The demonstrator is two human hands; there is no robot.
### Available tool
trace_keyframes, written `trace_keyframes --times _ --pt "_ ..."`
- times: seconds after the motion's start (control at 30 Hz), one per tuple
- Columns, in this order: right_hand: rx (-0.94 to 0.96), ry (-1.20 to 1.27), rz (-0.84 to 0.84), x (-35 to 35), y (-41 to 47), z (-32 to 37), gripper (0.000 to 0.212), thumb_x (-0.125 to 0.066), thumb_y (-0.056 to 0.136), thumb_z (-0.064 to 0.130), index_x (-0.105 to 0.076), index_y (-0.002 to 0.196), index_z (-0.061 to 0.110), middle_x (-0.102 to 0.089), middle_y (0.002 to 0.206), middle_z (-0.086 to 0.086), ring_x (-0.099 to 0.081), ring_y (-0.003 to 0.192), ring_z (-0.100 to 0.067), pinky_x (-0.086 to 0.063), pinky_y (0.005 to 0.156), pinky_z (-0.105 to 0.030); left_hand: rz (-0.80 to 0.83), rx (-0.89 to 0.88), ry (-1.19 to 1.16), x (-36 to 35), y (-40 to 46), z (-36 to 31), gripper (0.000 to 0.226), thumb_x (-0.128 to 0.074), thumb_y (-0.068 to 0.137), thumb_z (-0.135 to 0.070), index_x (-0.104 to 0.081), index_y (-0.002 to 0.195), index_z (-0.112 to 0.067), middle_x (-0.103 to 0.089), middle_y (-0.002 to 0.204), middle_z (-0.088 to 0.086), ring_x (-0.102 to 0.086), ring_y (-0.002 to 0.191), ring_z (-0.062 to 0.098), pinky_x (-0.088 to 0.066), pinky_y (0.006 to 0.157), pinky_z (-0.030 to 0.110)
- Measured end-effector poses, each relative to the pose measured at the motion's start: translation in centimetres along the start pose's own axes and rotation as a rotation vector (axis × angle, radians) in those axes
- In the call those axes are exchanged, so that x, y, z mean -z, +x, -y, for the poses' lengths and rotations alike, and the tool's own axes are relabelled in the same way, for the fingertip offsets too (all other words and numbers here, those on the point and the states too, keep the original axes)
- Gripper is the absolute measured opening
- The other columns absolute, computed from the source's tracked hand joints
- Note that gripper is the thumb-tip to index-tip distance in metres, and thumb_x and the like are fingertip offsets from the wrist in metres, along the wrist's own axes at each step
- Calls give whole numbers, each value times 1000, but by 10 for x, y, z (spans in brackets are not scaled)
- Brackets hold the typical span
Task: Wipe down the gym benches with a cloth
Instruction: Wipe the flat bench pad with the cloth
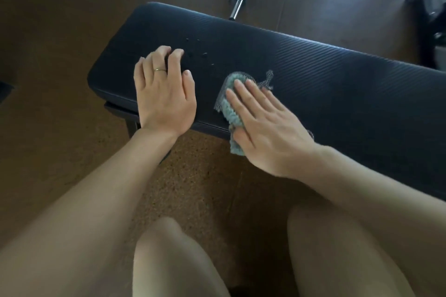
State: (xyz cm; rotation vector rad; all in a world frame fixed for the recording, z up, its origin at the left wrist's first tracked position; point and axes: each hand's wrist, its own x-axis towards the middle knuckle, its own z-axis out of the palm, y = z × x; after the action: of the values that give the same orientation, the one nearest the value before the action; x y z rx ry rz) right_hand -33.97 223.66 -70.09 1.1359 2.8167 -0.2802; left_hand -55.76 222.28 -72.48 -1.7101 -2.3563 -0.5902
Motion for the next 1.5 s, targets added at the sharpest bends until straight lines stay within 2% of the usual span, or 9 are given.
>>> trace_keyframes --times 0.2,0.4,0.6,0.73,0.83,1.0,1.1,1.3,1.5 --pt "127 -58 6 0 18 -5 68 -10 107 51 7 164 19 13 171 -3 17 157 -18 5 129 -38 -32 -1 -43 -2 -3 2 46 -31 103 -27 -46 143 -8 -47 149 13 -42 139 31 -25 121 47" --pt "62 40 -27 10 71 3 63 -15 110 46 3 164 22 10 172 -1 15 157 -14 12 126 -33 29 27 -44 2 0 2 51 -29 102 -28 -42 146 -6 -42 152 15 -39 141 33 -22 123 50" --pt "154 -17 -4 1 -4 -9 65 -13 108 48 3 164 20 7 172 -1 13 158 -18 2 129 -40 135 62 14 6 -1 0 52 -28 106 -32 -35 151 -7 -35 156 14 -32 146 33 -13 127 49" --pt "232 -56 23 0 -29 -45 64 -9 107 50 3 164 24 7 171 4 13 158 -14 0 128 -37 158 71 40 4 0 0 53 -25 106 -34 -34 151 -8 -35 156 13 -30 148 30 -8 128 47" --pt "273 -49 4 4 1 -48 64 -11 107 50 1 164 25 6 171 4 13 157 -14 3 128 -36 153 89 57 4 -1 -4 54 -23 105 -35 -36 151 -8 -37 154 13 -33 146 30 -9 128 47" --pt "156 52 0 23 103 -41 62 -17 109 43 -3 165 22 3 173 1 9 158 -14 5 129 -36 160 106 33 7 0 -5 50 -28 107 -30 -34 152 -11 -37 154 11 -32 146 27 -8 128 45" --pt "160 61 7 27 113 -44 62 -17 109 42 -2 165 19 3 173 -1 9 158 -16 4 129 -37 179 125 44 7 1 -6 47 -29 108 -30 -34 151 -13 -37 153 9 -31 147 26 -6 129 44" --pt "342 -36 35 11 10 -60 64 -18 109 46 -7 164 16 0 172 -5 5 159 -22 -3 130 -42 197 152 47 9 2 -8 49 -22 106 -33 -37 149 -15 -41 149 7 -36 142 28 -12 128 46" --pt "463 -19 69 25 67 -83 63 -12 106 47 -6 164 24 -1 172 2 6 159 -15 -1 129 -39 229 187 41 11 2 -10 49 -23 106 -34 -37 149 -16 -37 151 6 -34 141 27 -15 127 46"
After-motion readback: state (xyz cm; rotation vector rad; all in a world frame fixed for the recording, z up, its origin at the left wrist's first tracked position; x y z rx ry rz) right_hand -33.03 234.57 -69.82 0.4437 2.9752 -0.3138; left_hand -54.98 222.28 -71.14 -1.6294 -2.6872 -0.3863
